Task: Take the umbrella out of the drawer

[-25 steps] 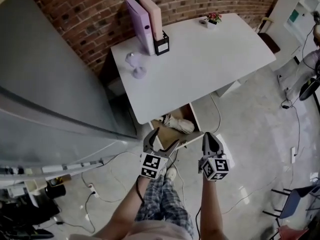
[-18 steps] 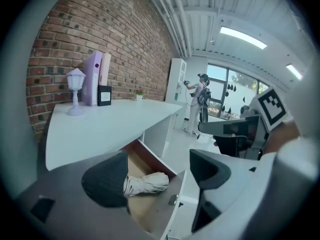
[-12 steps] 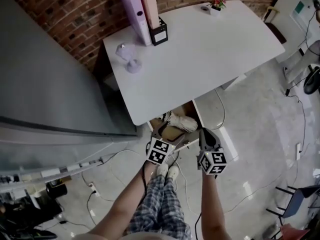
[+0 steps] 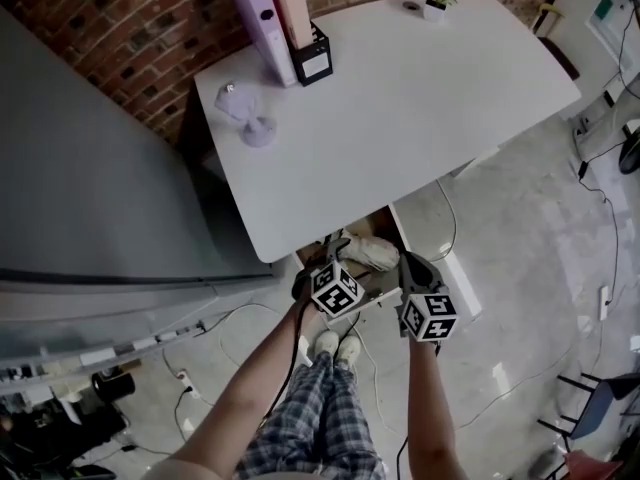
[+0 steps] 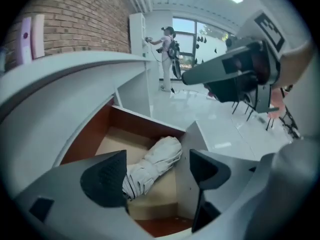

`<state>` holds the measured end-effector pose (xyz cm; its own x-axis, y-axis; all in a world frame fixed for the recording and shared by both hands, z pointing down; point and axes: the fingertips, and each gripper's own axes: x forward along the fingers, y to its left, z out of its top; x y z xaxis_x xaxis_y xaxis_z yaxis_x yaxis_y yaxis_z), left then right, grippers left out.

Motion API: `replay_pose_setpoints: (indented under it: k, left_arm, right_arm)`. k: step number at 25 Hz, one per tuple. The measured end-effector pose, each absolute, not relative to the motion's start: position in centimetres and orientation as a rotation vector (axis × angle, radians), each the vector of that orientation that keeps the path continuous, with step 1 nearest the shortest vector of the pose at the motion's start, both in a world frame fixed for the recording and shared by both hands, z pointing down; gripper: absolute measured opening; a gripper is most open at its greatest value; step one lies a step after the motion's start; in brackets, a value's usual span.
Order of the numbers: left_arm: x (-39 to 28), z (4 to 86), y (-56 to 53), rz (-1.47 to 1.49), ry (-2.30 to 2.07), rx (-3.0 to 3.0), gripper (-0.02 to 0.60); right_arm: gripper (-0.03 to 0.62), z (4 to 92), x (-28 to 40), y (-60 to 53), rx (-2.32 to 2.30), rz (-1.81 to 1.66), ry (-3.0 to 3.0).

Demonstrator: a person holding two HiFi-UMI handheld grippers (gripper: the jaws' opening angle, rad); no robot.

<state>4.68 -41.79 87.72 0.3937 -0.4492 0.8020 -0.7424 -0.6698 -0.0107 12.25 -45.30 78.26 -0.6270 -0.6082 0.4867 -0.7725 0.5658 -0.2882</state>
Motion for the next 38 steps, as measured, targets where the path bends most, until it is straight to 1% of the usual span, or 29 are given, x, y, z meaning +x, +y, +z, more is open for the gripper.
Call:
replay_pose_setpoints:
  k: [4,12,20,25,32,33,36,38]
  left_arm:
    - [4.4,90.9,-42.4,1.368,-0.952,2.340,0.385]
    - [3.9,96.8,-43.1,1.932,-0.660,2.417,0.385]
    - [2.7,101.6,-43.4,2.261,-0.427,2.393,0.385]
    - [2.4,104.0,-44.4,2.348,-0.374,2.375,0.385]
    - [2.6,105.0,-44.4,2.312,-0.331,2.426,0.383]
    - [2.7,104.9,-44.4,2.306,-0.333,2.431,0.378]
    - [2.8,104.3,-44.7,2.304,-0.359,2.438,0.307]
    - [3.0,103.8,-44.6,2.307,-0.372,2.446,0.288]
  right_arm:
    - [0.018,80.1,11.9,-46.0,1.124,0.699,-2.454]
    - [0.018,83.0,12.0,-46.8,1.068,0.741,-2.435]
    - [0.018,85.1,11.5,-47.7,1.059,0.743,-2.411]
    - [0.018,86.0,12.0,-48.0,1.072,0.747,-2.399]
    - [0.018,86.6,13.5,-48.2,1.136,0.736,-2.394]
    - [0.018,86.5,13.7,-48.1,1.145,0.737,-2.393]
    - [0.018,86.2,14.2,-47.7,1.154,0.735,-2.390]
    - [0.018,85.9,14.8,-47.4,1.165,0.736,-2.381]
